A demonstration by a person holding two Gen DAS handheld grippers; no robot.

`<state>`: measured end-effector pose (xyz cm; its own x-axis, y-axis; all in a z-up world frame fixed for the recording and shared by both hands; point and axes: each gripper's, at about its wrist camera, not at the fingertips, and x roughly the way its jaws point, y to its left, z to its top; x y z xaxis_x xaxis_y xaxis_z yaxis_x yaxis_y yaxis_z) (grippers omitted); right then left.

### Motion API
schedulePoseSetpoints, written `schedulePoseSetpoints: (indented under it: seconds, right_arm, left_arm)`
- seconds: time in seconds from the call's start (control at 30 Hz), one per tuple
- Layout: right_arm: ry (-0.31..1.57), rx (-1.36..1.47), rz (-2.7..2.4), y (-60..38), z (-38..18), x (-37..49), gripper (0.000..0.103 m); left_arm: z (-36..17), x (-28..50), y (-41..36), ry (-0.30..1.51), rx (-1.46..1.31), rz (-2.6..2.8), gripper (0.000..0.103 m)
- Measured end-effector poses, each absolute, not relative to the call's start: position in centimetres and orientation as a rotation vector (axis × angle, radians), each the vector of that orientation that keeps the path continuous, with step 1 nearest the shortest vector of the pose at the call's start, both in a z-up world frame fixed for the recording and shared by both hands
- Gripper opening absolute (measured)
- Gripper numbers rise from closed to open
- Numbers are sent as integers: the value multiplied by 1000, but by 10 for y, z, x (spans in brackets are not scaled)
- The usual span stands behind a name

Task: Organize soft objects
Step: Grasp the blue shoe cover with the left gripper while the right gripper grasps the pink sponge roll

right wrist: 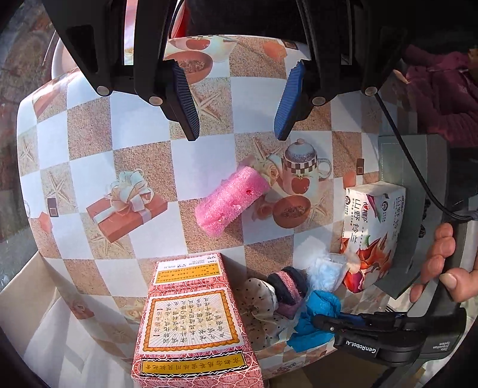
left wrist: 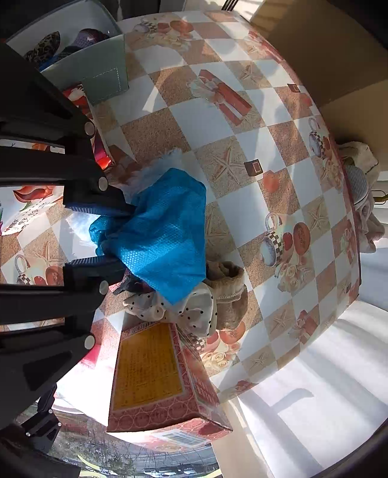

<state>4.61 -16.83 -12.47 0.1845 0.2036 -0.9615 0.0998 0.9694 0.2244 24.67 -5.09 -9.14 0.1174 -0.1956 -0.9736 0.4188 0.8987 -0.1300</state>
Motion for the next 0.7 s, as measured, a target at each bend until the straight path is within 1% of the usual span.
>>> schedulePoseSetpoints:
  seconds: [0.1, 0.2, 0.33, 0.47, 0.5, 0.53, 0.6, 0.67, 0.7]
  right_arm:
    - [1383, 396, 55, -172, -129, 66, 54]
    - [1400, 419, 2, -170, -139, 81, 54]
    - [1425, 388, -50, -165, -150, 91, 54]
    - [1469, 360, -73, -161, -166, 101, 53]
    - [1476, 367, -69, -160, -170, 103, 50]
    - [1481, 380, -58, -161, -174, 105, 40]
    - [1473, 384, -48, -164, -175, 105, 37]
    - [1463, 381, -33, -171, -171, 101, 27]
    - [1464, 385, -27, -177, -168, 97, 25]
  left_arm:
    - [-72, 222, -35, 1369, 99, -442, 25]
    - [-65, 185, -26, 1386, 109, -423, 25]
    - [-73, 131, -19, 1449, 155, -406, 26]
    - [-101, 92, -22, 1518, 223, -429, 26]
    - [-108, 85, -25, 1532, 239, -440, 26]
    - [-115, 79, -28, 1539, 264, -455, 26]
    - [-126, 69, -38, 1531, 323, -501, 26]
    - [-141, 63, -45, 1553, 335, -531, 26]
    - [-149, 62, -47, 1575, 338, -538, 26]
